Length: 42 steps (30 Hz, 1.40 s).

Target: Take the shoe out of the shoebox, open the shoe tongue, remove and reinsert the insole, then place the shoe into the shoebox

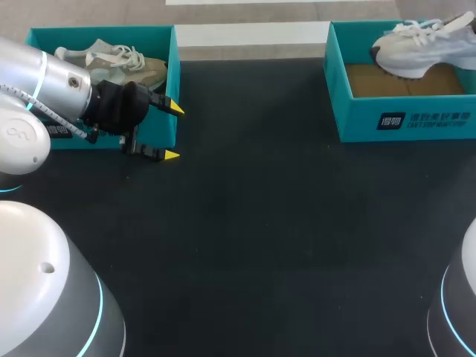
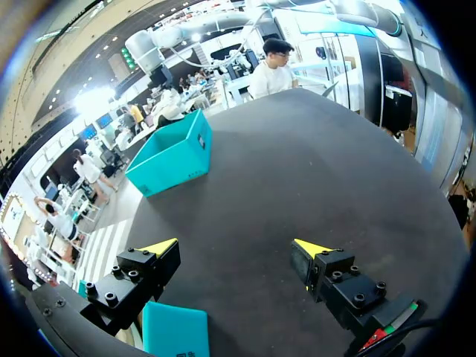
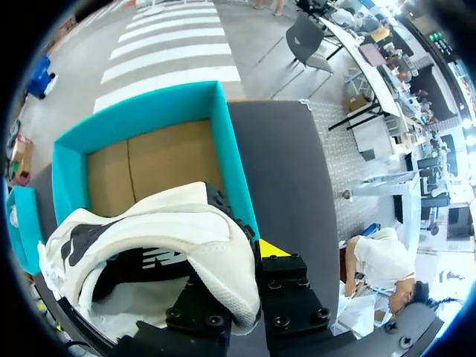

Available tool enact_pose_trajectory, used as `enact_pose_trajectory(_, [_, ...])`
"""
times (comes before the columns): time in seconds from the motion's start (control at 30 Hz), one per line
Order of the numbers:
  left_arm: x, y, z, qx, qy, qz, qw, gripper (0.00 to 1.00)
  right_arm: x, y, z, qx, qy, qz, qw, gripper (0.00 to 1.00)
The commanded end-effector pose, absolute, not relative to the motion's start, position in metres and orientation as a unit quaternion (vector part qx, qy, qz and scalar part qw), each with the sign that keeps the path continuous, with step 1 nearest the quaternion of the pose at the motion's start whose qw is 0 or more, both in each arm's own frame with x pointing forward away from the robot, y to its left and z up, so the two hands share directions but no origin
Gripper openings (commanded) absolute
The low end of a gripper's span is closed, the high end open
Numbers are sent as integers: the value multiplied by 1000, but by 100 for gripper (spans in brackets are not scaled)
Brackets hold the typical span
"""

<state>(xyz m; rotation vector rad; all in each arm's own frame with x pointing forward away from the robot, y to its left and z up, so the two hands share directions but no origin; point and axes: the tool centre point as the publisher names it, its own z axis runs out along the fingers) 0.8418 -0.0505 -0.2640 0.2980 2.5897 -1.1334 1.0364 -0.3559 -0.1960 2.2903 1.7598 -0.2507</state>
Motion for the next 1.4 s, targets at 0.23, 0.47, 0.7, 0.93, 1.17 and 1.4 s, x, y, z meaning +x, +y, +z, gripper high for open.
enact_pose_trajectory(0.23, [841,-51,-263,103,902,-392,149,100,1046,-355,-203,807,566,-104,130,0])
enact_pose_trajectory(0.47, [841,-51,-263,103,902,-392,149,100,1053,-356,-215,811,555,-113,145,0])
enact_pose_trajectory(0.7, [841,-51,-263,103,902,-392,149,100,1061,-357,-233,820,541,-108,154,0])
enact_pose_trajectory(0.93, [841,-51,-263,103,902,-392,149,100,1061,-360,-256,819,542,-108,157,0])
enact_pose_trajectory(1.17, [841,-51,-263,103,902,-392,149,100,1061,-362,-269,819,542,-96,162,0])
enact_pose_trajectory(1.4, [841,-51,-263,103,902,-392,149,100,1055,-359,-279,814,547,-104,168,0])
